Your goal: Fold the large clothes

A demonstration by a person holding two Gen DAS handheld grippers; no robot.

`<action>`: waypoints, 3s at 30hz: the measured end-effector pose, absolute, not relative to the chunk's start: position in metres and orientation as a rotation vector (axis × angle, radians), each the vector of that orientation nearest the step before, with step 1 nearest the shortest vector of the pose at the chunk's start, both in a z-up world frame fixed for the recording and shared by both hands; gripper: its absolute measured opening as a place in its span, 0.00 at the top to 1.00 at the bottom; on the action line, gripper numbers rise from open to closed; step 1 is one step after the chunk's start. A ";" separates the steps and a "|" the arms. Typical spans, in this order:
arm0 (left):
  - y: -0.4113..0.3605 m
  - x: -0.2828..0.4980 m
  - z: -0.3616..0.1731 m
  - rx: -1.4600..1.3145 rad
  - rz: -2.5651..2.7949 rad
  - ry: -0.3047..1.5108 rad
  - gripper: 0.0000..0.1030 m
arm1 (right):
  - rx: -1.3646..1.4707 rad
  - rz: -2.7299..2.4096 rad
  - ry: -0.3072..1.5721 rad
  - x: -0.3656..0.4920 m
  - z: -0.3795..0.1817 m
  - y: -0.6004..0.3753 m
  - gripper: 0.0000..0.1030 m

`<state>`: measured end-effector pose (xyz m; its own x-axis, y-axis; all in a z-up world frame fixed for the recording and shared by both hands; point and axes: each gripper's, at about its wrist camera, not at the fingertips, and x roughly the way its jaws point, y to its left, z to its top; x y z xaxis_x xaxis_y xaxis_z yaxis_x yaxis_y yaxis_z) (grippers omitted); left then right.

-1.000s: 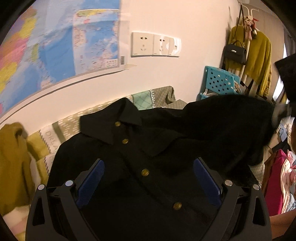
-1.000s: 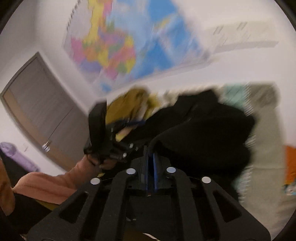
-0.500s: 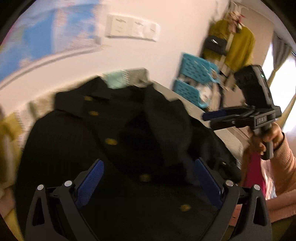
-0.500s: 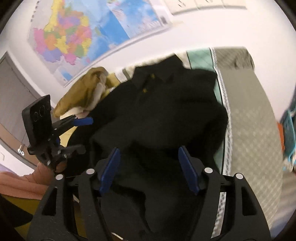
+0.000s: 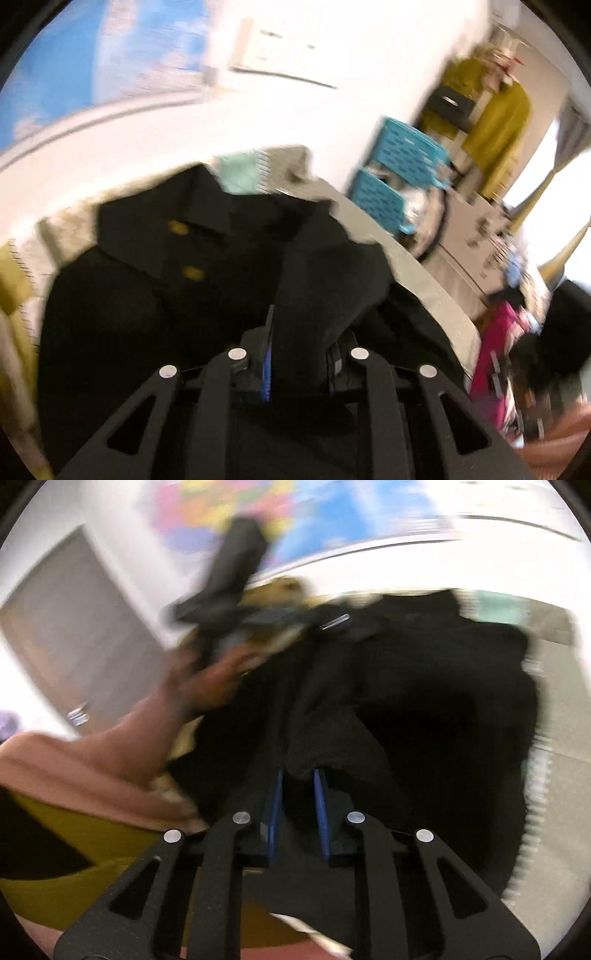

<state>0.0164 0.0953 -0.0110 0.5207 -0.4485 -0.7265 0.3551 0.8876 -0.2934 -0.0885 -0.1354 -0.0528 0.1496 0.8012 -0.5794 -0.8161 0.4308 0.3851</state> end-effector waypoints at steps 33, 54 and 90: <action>0.168 0.001 -0.065 0.099 -0.302 1.025 0.49 | 0.393 0.594 0.933 0.181 -0.096 -0.246 0.92; 0.115 -0.030 -0.090 0.201 -0.474 1.101 0.86 | -0.463 0.700 0.674 0.071 -0.087 -0.135 0.21; 0.205 -0.041 -0.022 0.150 -0.082 0.839 0.20 | -0.078 0.503 0.835 0.148 -0.087 -0.130 0.54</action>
<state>-0.0409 0.2046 -0.0222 0.6655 -0.0136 -0.7463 0.1316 0.9863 0.0994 0.1476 -0.1298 -0.0870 0.5618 0.3965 -0.7260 -0.4570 0.8804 0.1272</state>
